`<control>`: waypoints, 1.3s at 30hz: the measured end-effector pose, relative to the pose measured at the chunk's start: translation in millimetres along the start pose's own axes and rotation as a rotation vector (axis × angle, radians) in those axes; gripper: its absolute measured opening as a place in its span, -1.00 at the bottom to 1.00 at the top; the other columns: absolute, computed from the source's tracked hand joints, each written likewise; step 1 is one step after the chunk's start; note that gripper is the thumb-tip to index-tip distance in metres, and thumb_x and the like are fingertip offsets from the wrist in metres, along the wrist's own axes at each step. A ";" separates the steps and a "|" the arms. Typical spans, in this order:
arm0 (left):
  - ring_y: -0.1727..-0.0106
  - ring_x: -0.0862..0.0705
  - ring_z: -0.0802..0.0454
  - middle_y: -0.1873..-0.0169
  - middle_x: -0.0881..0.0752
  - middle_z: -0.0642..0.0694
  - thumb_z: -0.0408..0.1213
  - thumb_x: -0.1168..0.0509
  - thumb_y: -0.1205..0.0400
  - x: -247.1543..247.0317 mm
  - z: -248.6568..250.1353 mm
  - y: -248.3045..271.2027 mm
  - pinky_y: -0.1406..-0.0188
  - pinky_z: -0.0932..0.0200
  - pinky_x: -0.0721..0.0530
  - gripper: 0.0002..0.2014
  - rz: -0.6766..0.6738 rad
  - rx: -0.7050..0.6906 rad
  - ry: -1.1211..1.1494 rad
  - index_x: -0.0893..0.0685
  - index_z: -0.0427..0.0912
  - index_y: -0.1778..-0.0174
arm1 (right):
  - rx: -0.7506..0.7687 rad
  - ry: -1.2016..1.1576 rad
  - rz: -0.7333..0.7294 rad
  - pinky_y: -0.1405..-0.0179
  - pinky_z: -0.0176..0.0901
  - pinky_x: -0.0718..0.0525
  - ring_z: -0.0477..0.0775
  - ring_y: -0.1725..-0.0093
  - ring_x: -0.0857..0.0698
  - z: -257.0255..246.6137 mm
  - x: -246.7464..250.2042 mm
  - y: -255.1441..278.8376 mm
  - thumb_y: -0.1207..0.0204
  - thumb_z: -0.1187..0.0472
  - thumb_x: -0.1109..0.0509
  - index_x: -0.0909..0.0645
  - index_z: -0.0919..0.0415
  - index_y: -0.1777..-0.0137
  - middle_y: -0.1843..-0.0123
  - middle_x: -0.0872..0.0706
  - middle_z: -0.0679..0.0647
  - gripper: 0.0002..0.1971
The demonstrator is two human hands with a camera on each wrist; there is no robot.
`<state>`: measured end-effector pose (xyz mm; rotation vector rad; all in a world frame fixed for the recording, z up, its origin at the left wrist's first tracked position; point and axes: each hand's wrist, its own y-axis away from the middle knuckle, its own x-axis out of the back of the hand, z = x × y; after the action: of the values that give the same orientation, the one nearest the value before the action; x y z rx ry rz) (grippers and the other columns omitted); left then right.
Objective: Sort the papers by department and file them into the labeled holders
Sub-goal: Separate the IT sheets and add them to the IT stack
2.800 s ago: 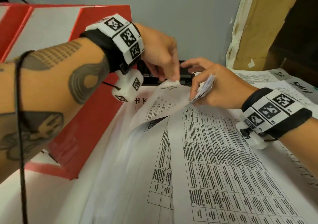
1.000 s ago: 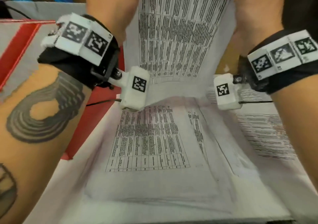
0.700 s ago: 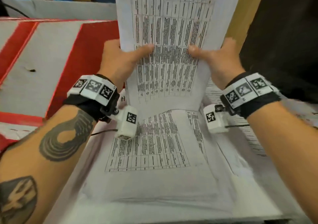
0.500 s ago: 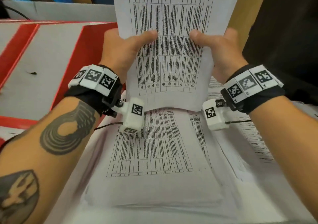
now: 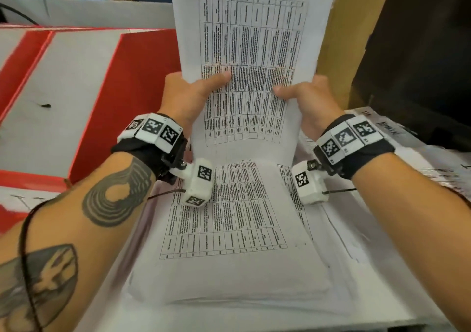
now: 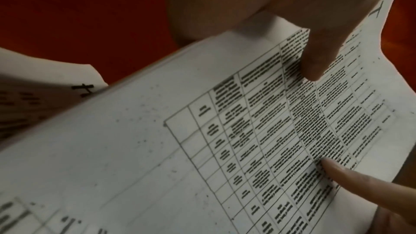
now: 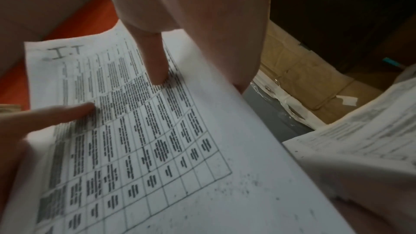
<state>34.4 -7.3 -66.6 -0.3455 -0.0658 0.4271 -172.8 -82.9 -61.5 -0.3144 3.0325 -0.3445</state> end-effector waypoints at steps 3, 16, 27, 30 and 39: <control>0.06 -0.86 0.24 0.09 -0.90 0.09 -0.20 -0.62 -0.53 0.4 1.9 -2.3 0.05 0.20 -0.80 -0.79 0.019 0.008 0.040 -0.75 0.01 0.01 | -0.007 0.007 0.029 -0.21 0.24 -0.80 0.17 -0.18 -0.85 2.8 -1.5 -4.0 -0.25 0.32 -0.68 -0.60 0.25 -0.41 -0.23 -0.85 0.09 -0.33; -0.09 -0.88 -0.11 -0.04 -0.89 -0.14 -0.18 -0.65 -0.40 -0.6 -2.1 -7.9 -0.17 -0.08 -0.82 -0.61 -0.251 0.070 -0.071 -0.86 -0.26 -0.11 | 0.014 -0.040 0.297 -0.20 0.43 -0.79 0.26 -0.15 -0.83 -17.1 33.9 22.2 -0.23 0.30 -0.74 -0.69 0.19 -0.24 -0.18 -0.85 0.09 -0.46; 0.06 -0.89 -0.02 0.00 -0.89 -0.19 -0.42 -0.40 -0.68 -32.7 16.2 -12.6 0.15 0.12 -0.85 -0.91 -0.432 0.172 -0.071 -0.79 -0.25 -0.03 | 0.104 0.228 0.583 -0.18 0.23 -0.84 0.17 -0.15 -0.82 -18.2 94.7 52.8 -0.19 0.38 -0.71 -0.59 0.24 -0.24 -0.18 -0.78 0.12 -0.40; 0.11 -0.87 0.01 0.02 -0.89 -0.16 -0.27 -0.51 -0.55 -24.7 16.1 -22.3 0.12 0.16 -0.86 -0.82 -0.489 0.124 -0.209 -0.82 -0.20 -0.04 | 0.403 0.660 0.688 -0.45 -0.12 -0.61 0.05 -0.41 -0.58 -35.9 121.5 64.5 -0.20 0.17 -0.64 -0.40 0.17 -0.46 -0.44 -0.51 0.10 -0.20; -0.08 -0.65 -0.38 -0.19 -0.71 -0.63 -0.08 -0.74 -0.29 -67.5 -5.9 -20.1 -0.25 -0.40 -0.50 -0.49 -0.805 0.222 -0.491 -0.86 -0.32 -0.04 | 0.383 1.324 0.171 -0.39 -0.12 -0.40 0.13 -0.50 -0.47 -65.4 116.5 71.4 -0.43 0.13 -0.60 -0.71 0.00 -0.18 -0.50 -0.50 0.03 -0.68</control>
<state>-18.2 -54.4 -64.6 0.0285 -0.6102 -0.2894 -306.7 -25.3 -20.0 0.3817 3.9555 -1.6444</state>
